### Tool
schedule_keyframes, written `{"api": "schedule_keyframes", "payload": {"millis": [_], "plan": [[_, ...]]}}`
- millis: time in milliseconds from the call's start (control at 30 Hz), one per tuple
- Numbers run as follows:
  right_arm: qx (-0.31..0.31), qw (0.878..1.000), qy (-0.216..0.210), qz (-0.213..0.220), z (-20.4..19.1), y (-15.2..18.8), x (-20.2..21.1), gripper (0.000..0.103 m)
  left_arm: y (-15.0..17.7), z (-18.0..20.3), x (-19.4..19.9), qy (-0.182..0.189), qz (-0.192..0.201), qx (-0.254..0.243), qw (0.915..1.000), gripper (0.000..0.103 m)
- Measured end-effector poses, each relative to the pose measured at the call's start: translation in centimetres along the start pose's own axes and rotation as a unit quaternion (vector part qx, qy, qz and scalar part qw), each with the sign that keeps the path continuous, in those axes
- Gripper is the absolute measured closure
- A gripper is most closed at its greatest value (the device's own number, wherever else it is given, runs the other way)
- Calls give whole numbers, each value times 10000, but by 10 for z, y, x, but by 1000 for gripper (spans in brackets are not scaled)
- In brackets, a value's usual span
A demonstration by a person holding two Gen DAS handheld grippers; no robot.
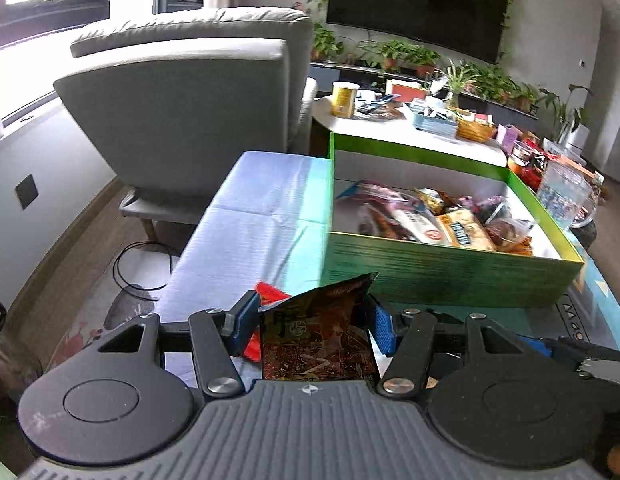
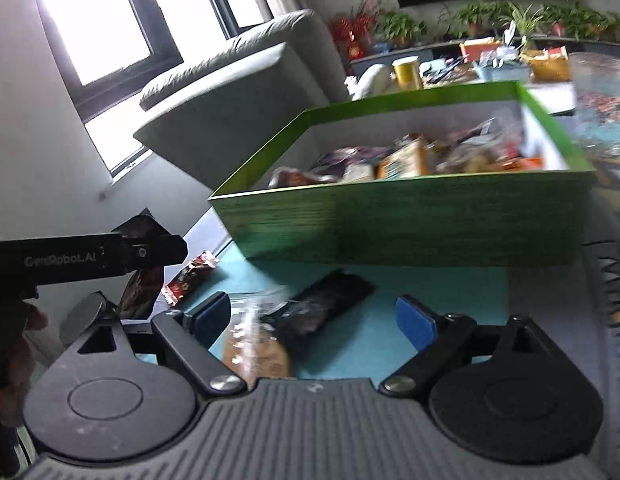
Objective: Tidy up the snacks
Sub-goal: 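Grasp the black snack bar with the right gripper while the left holds its packet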
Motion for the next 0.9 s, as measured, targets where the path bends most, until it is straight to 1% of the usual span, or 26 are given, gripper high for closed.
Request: {"api": "schedule_keyframes", "payload": {"millis": [133, 167, 333, 533, 633, 733, 800, 900], "plan": [[-213, 9994, 250, -91, -6, -5, -15, 66, 2, -12, -1, 13, -13, 121, 9999, 49], [-163, 9991, 381, -42, -8, -5, -16, 66, 2, -14, -1, 29, -14, 140, 9999, 49], [369, 9948, 946, -59, -15, 0, -19, 66, 2, -20, -1, 134, 25, 172, 9998, 49], [419, 9948, 922, -93, 4, 7, 0, 69, 5, -19, 4, 232, 88, 171, 9995, 49], [530, 9934, 1012, -113, 12, 15, 11, 70, 5, -14, 7, 267, 129, 128, 9995, 49], [490, 9933, 1037, -140, 18, 20, 21, 70, 3, -8, 9, 306, 154, 87, 9994, 49], [460, 9939, 1000, -58, 19, 20, 28, 70, 1, -2, 12, 349, 186, 18, 9992, 49], [520, 9939, 950, 201, 18, 15, 43, 70, -4, 6, 17, 390, 275, -80, 9988, 49]]}}
Point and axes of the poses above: each gripper's, at about its wrist camera, not at the fingertips, and x roughly against the way its jaws point, z to its right, y to its underside, the point moved 2 cm from there along -x, roughly the way its jaws point, and after that the axes turned 8 degrees about -z, right-handed, at the moved point
